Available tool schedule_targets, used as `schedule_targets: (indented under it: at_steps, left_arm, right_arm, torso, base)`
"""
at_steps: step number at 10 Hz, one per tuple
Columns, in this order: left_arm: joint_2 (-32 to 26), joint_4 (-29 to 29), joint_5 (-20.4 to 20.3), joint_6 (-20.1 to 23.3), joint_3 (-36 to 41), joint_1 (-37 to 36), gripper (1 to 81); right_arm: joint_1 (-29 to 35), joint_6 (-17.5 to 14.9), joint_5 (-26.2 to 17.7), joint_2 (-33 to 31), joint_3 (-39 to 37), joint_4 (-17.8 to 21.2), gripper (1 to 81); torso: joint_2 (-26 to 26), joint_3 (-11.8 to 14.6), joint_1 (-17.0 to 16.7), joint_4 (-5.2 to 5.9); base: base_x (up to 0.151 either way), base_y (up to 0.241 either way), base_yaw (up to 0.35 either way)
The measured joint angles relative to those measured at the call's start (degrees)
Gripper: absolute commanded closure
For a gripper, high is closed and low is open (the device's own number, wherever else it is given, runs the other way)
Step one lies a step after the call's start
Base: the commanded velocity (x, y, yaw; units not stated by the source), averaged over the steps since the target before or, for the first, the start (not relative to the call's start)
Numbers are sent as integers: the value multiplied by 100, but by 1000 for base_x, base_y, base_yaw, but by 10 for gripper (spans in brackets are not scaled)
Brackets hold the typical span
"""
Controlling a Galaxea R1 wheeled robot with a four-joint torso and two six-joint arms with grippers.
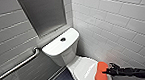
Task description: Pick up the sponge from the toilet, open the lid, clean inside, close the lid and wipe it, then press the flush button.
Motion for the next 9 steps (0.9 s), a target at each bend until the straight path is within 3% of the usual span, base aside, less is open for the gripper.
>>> schedule_targets:
  at_steps: [4, 7, 9]
  left_arm:
    - [27, 0, 12, 0, -5, 9, 10]
    - [62, 0, 20, 1, -20, 13, 10]
    - [66, 0, 1, 4, -20, 11, 10]
  right_arm:
    - [269, 44, -68, 351, -377, 2, 811]
    - [482, 82, -69, 549, -440, 5, 811]
    - [590, 85, -66, 747, -652, 5, 811]
  torso:
    - [-391, -78, 236, 0]
    - [-496, -502, 299, 0]
    - [-501, -647, 310, 0]
  base:
    - [0, 0, 0]
    - [0, 0, 0]
    - [0, 0, 0]
